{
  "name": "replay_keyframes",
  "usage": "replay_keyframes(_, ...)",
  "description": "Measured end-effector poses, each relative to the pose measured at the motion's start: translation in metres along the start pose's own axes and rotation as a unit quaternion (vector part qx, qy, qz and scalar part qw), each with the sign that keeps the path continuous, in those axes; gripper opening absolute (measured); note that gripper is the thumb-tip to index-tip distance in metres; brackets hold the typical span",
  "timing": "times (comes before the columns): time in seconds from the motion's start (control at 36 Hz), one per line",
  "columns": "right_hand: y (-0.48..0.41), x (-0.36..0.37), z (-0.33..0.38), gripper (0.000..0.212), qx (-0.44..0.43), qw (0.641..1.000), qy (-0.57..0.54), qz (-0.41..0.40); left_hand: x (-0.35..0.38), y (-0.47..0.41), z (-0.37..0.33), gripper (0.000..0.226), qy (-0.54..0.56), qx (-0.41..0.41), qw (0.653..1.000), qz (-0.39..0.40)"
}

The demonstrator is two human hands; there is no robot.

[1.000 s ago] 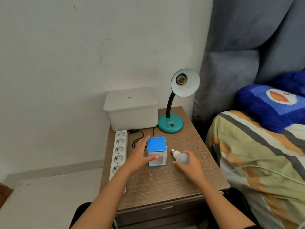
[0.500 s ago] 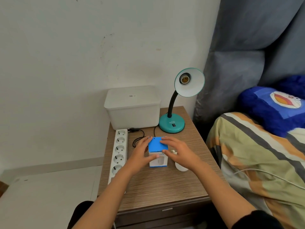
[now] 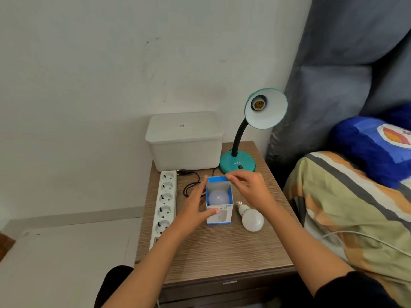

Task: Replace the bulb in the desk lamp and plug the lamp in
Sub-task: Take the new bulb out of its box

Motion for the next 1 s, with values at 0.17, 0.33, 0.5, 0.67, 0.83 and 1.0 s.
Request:
replay_keyframes(0.17, -0.024, 0.004, 0.004, 0.019, 0.045, 0.997, -0.052, -0.036, 0.001, 0.001, -0.001, 0.095, 0.013, 0.002, 1.0, 0.004)
replay_keyframes(0.33, -0.033, 0.01, 0.001, 0.025, 0.089, 0.99, -0.081, -0.073, 0.0, -0.001, 0.0, 0.094, 0.012, -0.016, 1.0, 0.011)
replay_keyframes(0.5, -0.014, 0.008, 0.009, 0.031, 0.066, 0.981, -0.091, -0.158, -0.001, -0.003, 0.003, 0.092, 0.011, -0.032, 0.999, 0.018)
replay_keyframes(0.67, 0.014, 0.016, 0.005, 0.023, 0.057, 0.99, -0.051, -0.12, -0.001, -0.005, 0.002, 0.093, 0.016, -0.032, 0.999, 0.023)
replay_keyframes(0.83, 0.006, 0.028, 0.008, 0.049, 0.079, 0.989, 0.073, 0.099, -0.003, -0.007, 0.001, 0.095, 0.009, -0.028, 0.999, 0.029)
replay_keyframes(1.0, -0.01, 0.035, 0.015, 0.053, 0.104, 0.951, 0.183, 0.226, -0.004, -0.006, -0.001, 0.095, -0.017, -0.028, 0.999, 0.025)
Point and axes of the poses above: each hand's wrist, its own y-axis away from the middle knuckle, its own x-axis out of the palm, z = x × y, the point moved 3 cm from there along -y, towards the middle knuckle, and after that the axes turned 2 degrees about -y, right-handed, at the moved point
